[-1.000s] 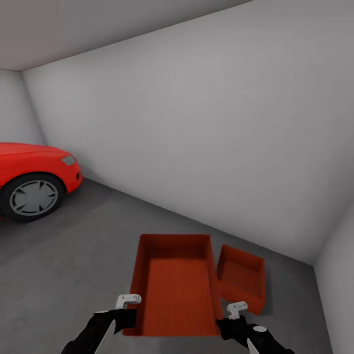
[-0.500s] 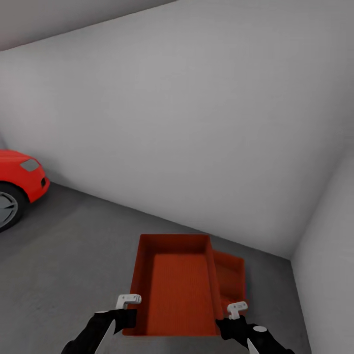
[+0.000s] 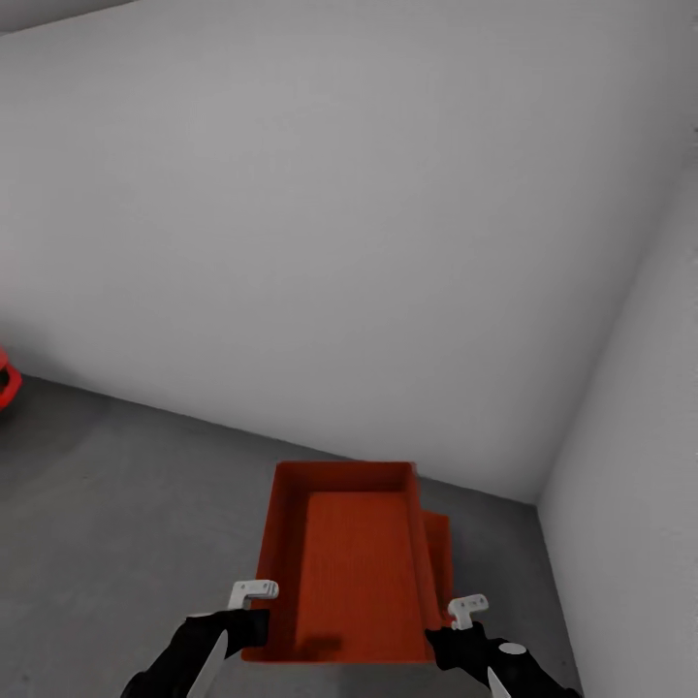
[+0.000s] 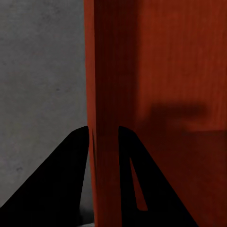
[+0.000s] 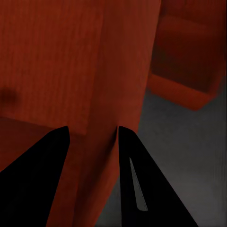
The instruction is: Move the two storage containers from the living room to the garage. In the garage, place one container on the floor and stack the other container on top of it (either order is fine).
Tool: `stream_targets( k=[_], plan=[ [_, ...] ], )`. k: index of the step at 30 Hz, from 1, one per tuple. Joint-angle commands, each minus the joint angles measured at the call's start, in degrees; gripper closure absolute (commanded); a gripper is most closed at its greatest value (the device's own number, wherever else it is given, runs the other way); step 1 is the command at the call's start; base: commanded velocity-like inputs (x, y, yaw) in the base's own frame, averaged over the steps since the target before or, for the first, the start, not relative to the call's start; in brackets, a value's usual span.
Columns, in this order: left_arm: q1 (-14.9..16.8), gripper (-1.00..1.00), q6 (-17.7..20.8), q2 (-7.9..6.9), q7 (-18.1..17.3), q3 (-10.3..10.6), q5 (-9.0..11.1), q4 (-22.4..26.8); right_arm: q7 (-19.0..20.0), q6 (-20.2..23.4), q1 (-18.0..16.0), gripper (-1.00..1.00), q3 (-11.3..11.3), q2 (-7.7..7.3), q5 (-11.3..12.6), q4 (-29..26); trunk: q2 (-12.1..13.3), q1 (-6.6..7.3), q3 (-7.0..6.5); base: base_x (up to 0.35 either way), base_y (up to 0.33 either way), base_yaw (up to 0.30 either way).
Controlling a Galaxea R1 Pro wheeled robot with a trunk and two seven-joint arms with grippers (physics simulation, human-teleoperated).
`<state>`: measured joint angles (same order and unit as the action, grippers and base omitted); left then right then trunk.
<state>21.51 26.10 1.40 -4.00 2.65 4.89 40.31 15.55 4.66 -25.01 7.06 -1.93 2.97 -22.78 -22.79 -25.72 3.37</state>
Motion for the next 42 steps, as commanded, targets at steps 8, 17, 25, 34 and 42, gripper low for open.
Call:
stream_targets(
  k=[8,17,25,34,42],
  plan=[
    [0.03,1.00,-3.42,1.06,0.31,-0.02,0.03,0.15,0.18,0.34,-0.03,1.00,-0.47,1.22,-0.68,0.11,-0.13,-0.07,0.60,0.324,-0.001,-0.232],
    [0.03,1.00,-3.42,1.06,0.31,-0.04,0.10,0.13,0.18,0.35,-0.03,1.00,-0.47,1.22,-0.68,0.11,-0.13,-0.07,1.12,0.188,0.000,-0.232],
    [0.03,1.00,-3.47,1.06,0.31,-0.09,0.12,0.16,0.18,0.35,-0.03,1.00,-0.47,1.22,-0.70,0.11,-0.13,-0.07,1.59,0.007,0.000,-0.234],
    [0.03,1.00,-3.51,1.14,0.31,-0.06,0.12,0.13,0.18,0.33,-0.03,1.00,-0.47,1.22,-0.76,0.11,-0.13,-0.07,2.10,0.053,0.000,-0.234],
    [0.03,1.00,-3.48,1.07,0.31,-0.07,0.12,0.12,0.33,0.35,-0.03,1.00,-0.39,1.22,-0.99,0.11,-0.13,-0.07,2.40,0.307,0.000,-0.132]
  ],
)
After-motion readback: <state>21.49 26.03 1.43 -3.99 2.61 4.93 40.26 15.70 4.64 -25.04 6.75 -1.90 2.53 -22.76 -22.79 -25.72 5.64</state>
